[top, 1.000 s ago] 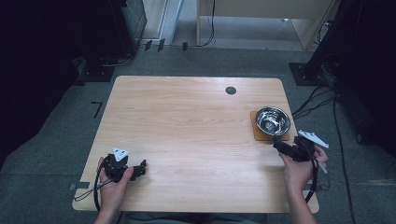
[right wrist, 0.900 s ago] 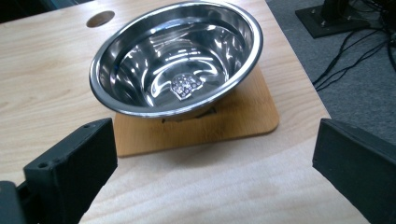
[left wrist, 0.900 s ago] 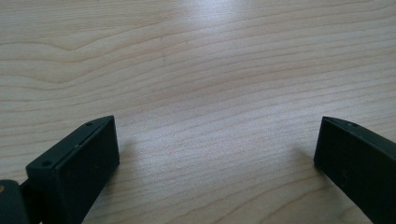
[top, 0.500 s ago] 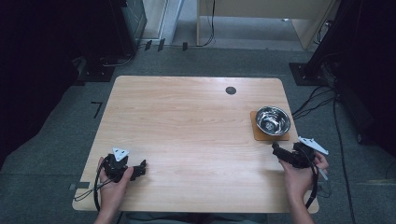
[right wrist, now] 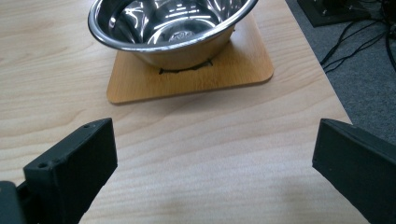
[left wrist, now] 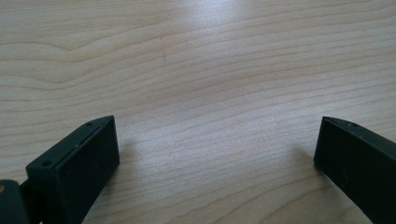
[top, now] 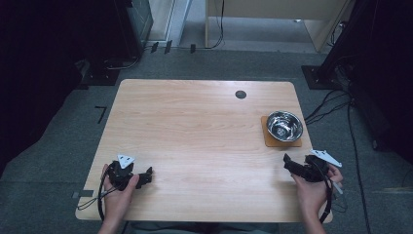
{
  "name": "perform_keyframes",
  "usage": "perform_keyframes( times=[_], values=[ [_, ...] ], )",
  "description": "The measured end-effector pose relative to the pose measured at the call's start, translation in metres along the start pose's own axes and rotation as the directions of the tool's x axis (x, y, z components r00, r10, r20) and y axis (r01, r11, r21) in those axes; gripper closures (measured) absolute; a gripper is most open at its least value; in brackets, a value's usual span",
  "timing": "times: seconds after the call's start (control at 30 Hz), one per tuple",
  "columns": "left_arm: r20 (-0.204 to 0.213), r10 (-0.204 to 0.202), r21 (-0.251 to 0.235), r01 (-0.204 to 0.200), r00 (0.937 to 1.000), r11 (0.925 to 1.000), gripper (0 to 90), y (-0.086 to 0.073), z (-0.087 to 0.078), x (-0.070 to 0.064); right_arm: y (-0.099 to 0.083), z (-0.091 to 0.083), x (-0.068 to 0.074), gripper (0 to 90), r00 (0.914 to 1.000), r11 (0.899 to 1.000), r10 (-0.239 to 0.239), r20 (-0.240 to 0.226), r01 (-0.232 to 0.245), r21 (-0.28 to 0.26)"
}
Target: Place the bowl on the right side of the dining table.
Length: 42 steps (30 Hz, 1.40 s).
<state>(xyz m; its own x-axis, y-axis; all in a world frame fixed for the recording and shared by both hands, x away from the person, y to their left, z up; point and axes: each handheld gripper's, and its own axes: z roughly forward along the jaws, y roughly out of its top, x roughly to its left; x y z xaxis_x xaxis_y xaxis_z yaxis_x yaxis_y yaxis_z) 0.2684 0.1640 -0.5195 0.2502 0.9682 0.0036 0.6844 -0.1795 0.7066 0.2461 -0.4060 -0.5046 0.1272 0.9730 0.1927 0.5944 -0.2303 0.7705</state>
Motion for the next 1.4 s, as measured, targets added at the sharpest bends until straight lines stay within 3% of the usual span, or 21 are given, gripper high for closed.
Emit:
perform_keyframes(
  times=[0.4, 1.07, 1.2, 1.4],
  values=[
    [0.000, 0.000, 0.000, 0.000, 1.0000, 1.0000, 0.0, 0.000, 0.000, 0.000, -0.016, -0.008, -0.001, 0.0, 0.9992, 0.998, -0.039, 0.008, 0.038, 0.042],
    [0.000, 0.000, 0.000, 0.000, 1.0000, 1.0000, 0.0, 0.000, 0.000, 0.000, -0.032, -0.014, -0.008, 0.3, 0.9974, 0.994, -0.065, 0.031, 0.062, 0.086],
    [0.000, 0.000, 0.000, 0.000, 1.0000, 1.0000, 0.0, 0.000, 0.000, 0.000, -0.034, -0.014, -0.007, 0.3, 0.9959, 0.992, -0.081, 0.040, 0.077, 0.096],
    [0.000, 0.000, 0.000, 0.000, 1.0000, 1.0000, 0.0, 0.000, 0.000, 0.000, -0.037, -0.011, 0.000, 0.7, 0.9853, 0.983, -0.152, 0.078, 0.142, 0.120]
  ],
)
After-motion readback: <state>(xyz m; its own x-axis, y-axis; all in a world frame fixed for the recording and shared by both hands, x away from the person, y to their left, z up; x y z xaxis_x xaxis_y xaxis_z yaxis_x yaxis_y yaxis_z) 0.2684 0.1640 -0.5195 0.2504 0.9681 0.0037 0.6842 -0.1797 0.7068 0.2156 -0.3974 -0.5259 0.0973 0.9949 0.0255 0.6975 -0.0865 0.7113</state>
